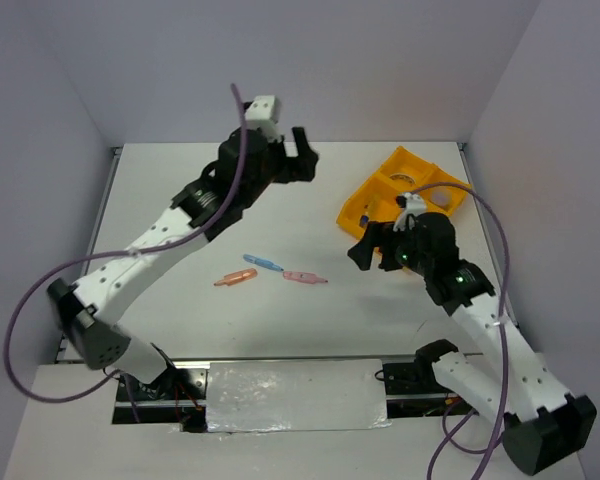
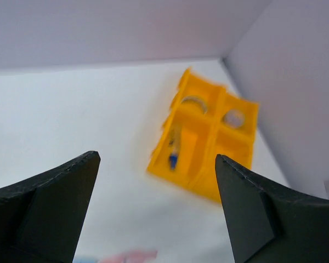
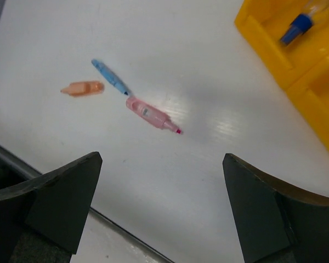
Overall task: Sort the stationery into containers
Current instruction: Place the stationery in the storage box, then pick up the pen from the center of the board.
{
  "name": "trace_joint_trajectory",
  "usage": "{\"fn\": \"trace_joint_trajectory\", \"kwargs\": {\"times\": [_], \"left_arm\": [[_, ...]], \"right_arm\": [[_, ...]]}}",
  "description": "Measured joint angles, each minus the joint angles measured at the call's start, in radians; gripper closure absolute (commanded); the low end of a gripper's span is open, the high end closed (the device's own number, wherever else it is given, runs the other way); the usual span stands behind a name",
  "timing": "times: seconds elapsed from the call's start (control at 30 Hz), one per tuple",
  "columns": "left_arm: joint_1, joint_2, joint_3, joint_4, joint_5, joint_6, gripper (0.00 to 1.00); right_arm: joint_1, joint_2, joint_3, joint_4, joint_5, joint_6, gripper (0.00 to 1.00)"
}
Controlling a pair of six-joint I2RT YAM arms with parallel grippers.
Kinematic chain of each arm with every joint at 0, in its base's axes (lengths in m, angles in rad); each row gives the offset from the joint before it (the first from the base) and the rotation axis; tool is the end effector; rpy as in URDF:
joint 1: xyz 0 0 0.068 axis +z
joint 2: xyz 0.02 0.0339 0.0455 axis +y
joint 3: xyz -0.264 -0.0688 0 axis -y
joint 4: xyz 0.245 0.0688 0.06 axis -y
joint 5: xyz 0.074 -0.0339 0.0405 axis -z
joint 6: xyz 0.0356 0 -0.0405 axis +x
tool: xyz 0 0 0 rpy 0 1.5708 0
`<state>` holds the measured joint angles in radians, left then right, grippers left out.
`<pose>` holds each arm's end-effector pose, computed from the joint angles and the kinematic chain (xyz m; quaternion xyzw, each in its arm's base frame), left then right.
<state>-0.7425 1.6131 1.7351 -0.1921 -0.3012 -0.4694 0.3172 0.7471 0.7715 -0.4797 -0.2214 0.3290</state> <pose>0.2833 -0.2456 0.4591 -0.0029 0.7304 -0.2938 0.6166 0.1566 0.0597 0.3110 -0.0535 0.8436 0.2559 0.4691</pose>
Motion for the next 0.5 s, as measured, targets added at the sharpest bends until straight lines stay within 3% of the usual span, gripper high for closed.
{"fn": "trace_joint_trajectory", "kwargs": {"times": [0.13,0.27,0.37,0.5], "left_arm": [[0.021,-0.247,-0.312,-0.138,-0.085,-0.077,0.01],[0.037,-0.387,-0.552,-0.326,-0.172,-0.178,0.01],[0.06,-0.497,-0.661,-0.454,-0.217,-0.245,0.01],[0.08,-0.655,-0.703,-0.526,-0.188,-0.229,0.01]], "right_arm": [[0.127,0.154,-0.012,0.024,-0.002,-0.022,0.0],[0.266,0.34,0.027,0.029,0.043,-0.055,0.02],[0.34,0.517,0.093,0.044,0.085,-0.093,0.07],[0.383,0.722,0.208,0.045,0.116,-0.212,0.12]]}}
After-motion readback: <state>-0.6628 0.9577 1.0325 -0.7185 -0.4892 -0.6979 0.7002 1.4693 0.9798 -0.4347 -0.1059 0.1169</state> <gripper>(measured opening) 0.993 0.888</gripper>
